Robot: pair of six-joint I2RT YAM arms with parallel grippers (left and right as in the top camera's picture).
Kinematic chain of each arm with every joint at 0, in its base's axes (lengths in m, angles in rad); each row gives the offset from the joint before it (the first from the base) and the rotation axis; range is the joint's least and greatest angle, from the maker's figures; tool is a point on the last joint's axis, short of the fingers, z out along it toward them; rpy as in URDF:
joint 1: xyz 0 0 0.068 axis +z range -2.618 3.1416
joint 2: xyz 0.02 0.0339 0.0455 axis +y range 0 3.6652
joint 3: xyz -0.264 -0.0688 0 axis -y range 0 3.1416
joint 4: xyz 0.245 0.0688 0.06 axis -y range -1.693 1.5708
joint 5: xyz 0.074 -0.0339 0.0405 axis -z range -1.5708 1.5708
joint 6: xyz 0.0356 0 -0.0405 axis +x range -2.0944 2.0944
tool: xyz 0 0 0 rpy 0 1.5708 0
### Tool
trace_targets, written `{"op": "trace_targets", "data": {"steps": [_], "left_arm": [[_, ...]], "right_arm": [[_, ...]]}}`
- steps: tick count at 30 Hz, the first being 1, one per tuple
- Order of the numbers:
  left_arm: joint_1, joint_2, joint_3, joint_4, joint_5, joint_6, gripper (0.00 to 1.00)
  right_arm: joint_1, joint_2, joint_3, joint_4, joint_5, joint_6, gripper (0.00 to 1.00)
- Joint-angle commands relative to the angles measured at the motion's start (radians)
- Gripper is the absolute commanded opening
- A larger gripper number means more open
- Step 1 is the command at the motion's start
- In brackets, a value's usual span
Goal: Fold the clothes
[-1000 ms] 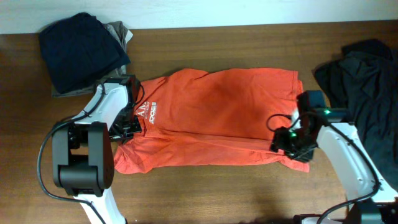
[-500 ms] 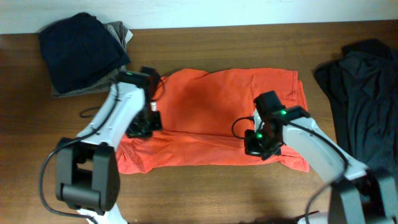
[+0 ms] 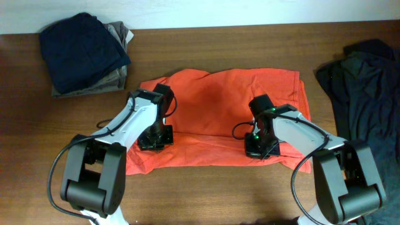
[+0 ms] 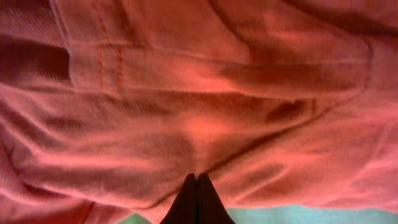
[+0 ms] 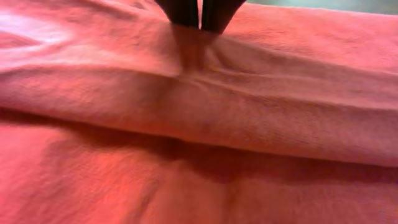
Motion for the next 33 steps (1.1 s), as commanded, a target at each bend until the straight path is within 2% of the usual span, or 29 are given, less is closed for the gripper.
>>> {"op": "trace_targets", "data": {"steps": [1,11,16,22,30,33], "left_arm": [[0.029,0.002,-0.031,0.032,-0.042,-0.01,0.01],[0.128,0.024,-0.106,0.129,-0.096,-0.01,0.01],[0.179,0.024,-0.117,0.153,-0.107,-0.01,0.01],[0.25,0.024,-0.117,0.166,-0.192,-0.009,0.02],[0.346,0.024,-0.117,0.162,-0.2,0.029,0.02],[0.36,0.024,-0.117,0.162,-0.204,0.029,0.02]], "right_arm": [[-0.021,0.006,0.0,0.008,0.089,0.009,0.1],[-0.143,0.006,0.0,0.038,0.139,0.004,0.11],[-0.178,0.006,0.0,0.069,0.174,0.005,0.17],[-0.196,0.006,0.001,0.069,0.193,0.005,0.22],[-0.205,0.006,0.08,-0.003,0.193,-0.001,0.26],[-0.205,0.006,0.113,-0.027,0.193,-0.022,0.32]]}}
